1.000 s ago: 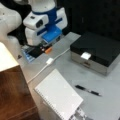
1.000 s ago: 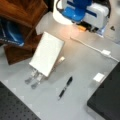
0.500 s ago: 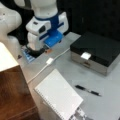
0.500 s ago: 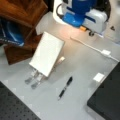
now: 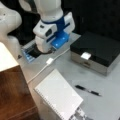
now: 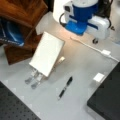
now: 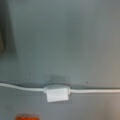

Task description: Open the box. Pick up the pen. Place the pen in the box. Pick up the book. Place the book on the shelf.

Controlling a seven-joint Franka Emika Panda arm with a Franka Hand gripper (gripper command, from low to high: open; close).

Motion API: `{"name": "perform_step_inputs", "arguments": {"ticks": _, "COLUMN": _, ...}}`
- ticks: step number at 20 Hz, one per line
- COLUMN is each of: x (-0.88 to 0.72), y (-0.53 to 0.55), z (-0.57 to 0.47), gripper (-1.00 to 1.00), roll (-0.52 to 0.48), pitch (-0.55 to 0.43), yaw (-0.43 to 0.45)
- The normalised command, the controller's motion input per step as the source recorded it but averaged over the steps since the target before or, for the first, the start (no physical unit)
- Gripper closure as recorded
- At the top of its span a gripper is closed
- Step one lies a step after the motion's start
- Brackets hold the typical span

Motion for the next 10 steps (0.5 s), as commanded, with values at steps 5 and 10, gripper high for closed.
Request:
{"name": "perform_step_inputs", "arguments": {"ticks": 5, "x": 0.44, "y": 0.21, "z": 0.01, "gripper": -1.0, "roll": 0.195, "pitch": 0.113, "yaw": -0.039}}
{"name": "perform_step_inputs", "arguments": {"ticks": 10, "x": 0.37, "y": 0.07, "z": 0.05, "gripper": -1.0, "roll": 0.327, "pitch": 0.094, "yaw": -0.046}}
